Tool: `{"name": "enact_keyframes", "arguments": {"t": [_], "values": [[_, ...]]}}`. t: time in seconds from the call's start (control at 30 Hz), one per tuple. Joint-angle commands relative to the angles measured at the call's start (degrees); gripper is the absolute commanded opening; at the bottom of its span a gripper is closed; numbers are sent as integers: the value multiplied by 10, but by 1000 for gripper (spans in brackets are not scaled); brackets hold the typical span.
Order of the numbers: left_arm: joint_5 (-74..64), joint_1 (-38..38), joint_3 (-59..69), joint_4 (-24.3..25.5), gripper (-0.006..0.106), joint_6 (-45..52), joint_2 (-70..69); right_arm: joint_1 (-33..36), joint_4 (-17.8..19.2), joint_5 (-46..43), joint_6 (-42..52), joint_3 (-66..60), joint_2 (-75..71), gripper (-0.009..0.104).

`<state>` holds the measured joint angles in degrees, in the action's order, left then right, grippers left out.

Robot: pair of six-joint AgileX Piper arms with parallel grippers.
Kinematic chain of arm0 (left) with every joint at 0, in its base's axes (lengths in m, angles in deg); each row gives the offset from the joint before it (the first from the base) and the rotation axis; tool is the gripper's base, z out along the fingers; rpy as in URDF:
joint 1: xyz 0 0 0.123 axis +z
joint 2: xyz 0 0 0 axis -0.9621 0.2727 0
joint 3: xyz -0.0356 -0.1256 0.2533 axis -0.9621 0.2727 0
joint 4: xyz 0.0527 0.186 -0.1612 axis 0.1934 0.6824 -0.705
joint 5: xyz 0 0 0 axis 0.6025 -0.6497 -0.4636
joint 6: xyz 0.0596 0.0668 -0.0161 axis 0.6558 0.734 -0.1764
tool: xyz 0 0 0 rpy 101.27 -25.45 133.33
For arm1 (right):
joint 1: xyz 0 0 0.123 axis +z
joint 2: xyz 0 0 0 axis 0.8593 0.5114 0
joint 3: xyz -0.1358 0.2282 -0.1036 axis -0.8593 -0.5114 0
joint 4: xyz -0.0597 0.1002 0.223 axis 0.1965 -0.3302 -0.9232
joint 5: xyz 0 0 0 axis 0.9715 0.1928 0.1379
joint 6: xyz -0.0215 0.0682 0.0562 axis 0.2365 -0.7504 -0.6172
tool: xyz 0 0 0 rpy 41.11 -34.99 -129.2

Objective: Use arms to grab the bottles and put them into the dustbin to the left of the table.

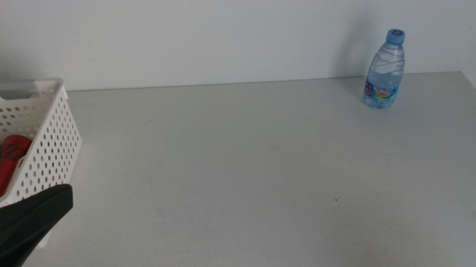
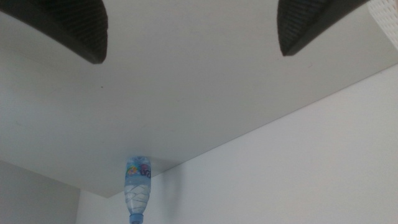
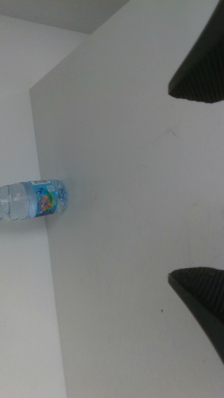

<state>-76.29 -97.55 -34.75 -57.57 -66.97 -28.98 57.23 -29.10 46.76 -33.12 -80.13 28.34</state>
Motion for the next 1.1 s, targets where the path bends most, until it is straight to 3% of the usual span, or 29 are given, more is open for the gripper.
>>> {"name": "enact_keyframes", "arguments": {"t": [0.0, 0.07, 0.2, 0.33, 0.6, 0.87, 1.07], "values": [[43, -2, -14, -9, 94, -6, 8, -3, 5, -62, 11, 5, -12, 68], [43, -2, -14, -9, 94, -6, 8, -3, 10, -99, 17, 5, -11, 68], [43, -2, -14, -9, 94, -6, 8, -3, 55, -169, 19, 5, 18, 68], [43, -2, -14, -9, 94, -6, 8, -3, 65, -225, 12, 5, 104, 68], [43, -2, -14, -9, 94, -6, 8, -3, 67, -518, 10, 5, 358, 68], [43, -2, -14, -9, 94, -6, 8, -3, 67, -697, 11, 6, 590, 68], [43, -2, -14, -9, 93, -6, 8, -3, 84, -933, 13, 14, 772, 68]]}}
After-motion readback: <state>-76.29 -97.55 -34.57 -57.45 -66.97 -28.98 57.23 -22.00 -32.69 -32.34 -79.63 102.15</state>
